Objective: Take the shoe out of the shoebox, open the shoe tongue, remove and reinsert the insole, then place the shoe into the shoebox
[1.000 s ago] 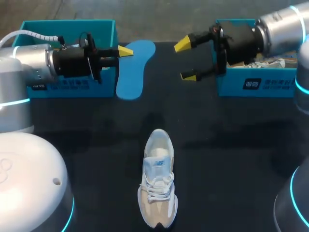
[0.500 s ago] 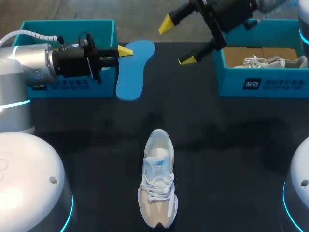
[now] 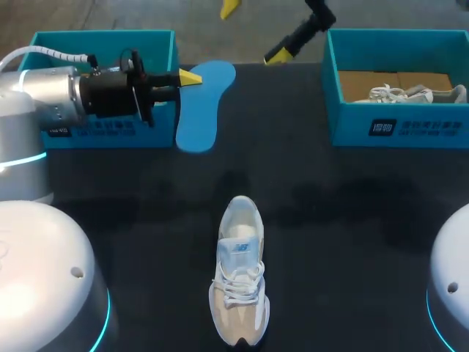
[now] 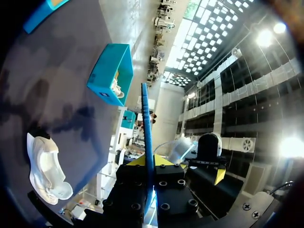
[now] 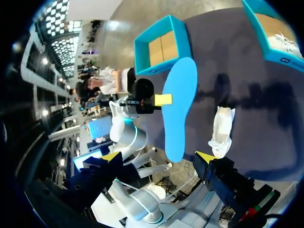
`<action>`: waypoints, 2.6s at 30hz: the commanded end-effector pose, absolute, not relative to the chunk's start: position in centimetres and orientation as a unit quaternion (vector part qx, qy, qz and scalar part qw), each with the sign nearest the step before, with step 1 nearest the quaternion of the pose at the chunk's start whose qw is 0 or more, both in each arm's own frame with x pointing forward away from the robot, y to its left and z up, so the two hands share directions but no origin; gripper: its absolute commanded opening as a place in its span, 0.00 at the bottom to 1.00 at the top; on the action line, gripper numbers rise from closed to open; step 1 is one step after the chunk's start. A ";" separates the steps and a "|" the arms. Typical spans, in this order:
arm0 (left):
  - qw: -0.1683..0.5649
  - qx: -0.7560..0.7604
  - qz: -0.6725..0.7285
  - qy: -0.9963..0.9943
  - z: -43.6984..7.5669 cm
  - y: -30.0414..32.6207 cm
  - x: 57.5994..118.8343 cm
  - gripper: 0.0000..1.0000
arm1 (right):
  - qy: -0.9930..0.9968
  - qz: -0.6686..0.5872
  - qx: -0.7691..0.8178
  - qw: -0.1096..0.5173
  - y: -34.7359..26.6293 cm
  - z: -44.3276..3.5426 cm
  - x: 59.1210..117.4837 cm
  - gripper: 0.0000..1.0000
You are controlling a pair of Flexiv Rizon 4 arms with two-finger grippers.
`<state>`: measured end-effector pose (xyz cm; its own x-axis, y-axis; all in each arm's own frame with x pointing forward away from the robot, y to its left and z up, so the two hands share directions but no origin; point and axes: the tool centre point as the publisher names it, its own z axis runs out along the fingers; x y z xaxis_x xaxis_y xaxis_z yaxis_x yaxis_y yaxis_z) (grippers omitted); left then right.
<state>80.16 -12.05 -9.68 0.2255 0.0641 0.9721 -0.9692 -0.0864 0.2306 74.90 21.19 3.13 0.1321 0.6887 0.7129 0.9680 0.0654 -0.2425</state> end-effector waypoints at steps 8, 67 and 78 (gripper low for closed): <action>0.542 0.565 0.475 -0.401 -9.6 -12.0 80.0 0.00 | -0.673 -0.036 -0.710 0.206 22.6 5.5 76.0 1.00; 0.542 0.565 0.475 -0.401 -9.6 -12.0 80.0 0.00 | -0.694 -0.039 -0.717 0.050 28.5 4.6 75.9 1.00; 0.542 0.565 0.475 -0.401 -9.6 -12.0 80.0 0.00 | -0.701 -0.107 -0.698 0.100 26.0 4.5 75.2 1.00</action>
